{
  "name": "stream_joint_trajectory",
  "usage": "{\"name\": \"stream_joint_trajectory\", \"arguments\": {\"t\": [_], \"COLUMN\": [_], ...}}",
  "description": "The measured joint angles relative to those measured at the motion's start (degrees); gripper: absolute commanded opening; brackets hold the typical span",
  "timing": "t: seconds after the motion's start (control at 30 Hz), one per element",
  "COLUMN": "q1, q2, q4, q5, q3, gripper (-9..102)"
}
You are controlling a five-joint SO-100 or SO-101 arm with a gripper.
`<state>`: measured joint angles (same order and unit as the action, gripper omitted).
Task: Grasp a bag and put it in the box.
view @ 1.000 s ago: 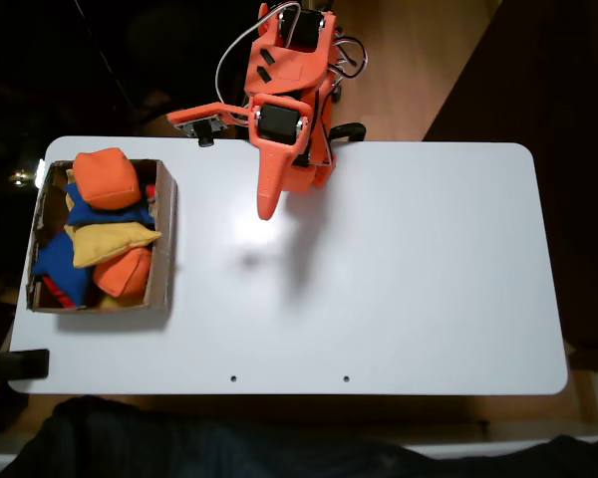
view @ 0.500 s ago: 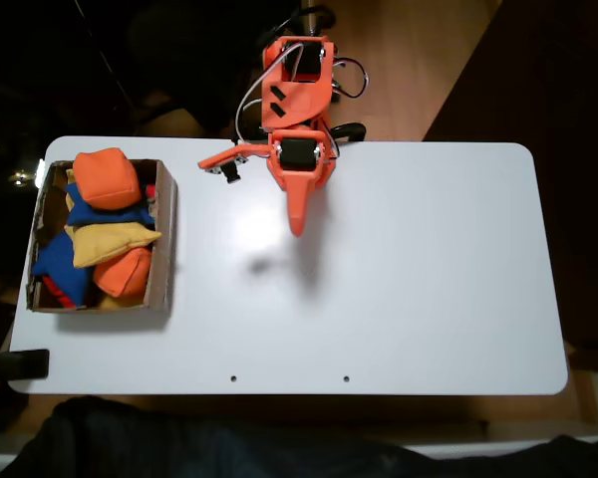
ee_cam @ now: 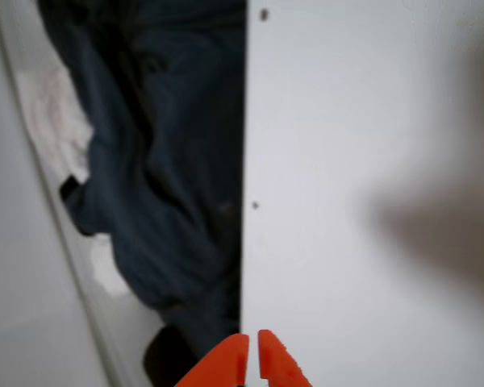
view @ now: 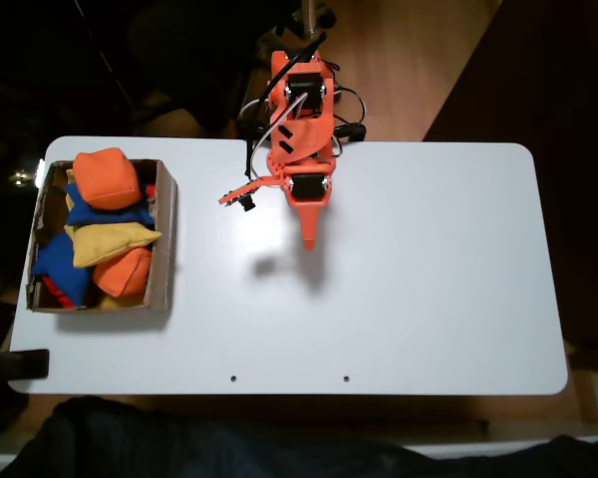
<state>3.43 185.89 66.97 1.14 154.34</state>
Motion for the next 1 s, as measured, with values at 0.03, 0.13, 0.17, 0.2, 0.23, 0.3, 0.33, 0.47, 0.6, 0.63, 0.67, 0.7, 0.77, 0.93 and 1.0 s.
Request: {"name": "stream_joint_trajectory", "arguments": {"t": [0.03,0.13,0.17,0.2,0.23,0.3,0.33,0.47,0.6,0.63,0.67,0.7,0.77,0.93,1.0], "q1": [0.0,0.0,0.0,0.0,0.0,0.0,0.0,-0.9,-1.8,-1.8,-1.8,-1.8,-1.9,-2.6,-2.6], "q2": [0.2,1.2,1.6,1.9,2.1,2.2,2.2,2.2,2.2,2.2,2.2,2.2,2.2,2.3,2.3], "q4": [-0.3,-0.6,-0.6,-0.6,-0.7,-1.1,-1.3,-1.6,-1.6,-1.6,-1.6,-1.6,-1.6,1.5,3.3], "q5": [0.0,0.0,0.0,-0.2,-0.4,-0.7,-1.0,-1.6,-2.5,-2.5,-2.5,-2.7,-2.8,-3.3,-3.6], "q3": [1.0,3.7,4.5,5.3,6.0,7.5,8.1,10.6,13.9,14.7,15.4,16.0,16.3,16.3,16.3], "gripper": [0,0,0,0,0,0,0,0,0,0,0,0,0,0,0]}}
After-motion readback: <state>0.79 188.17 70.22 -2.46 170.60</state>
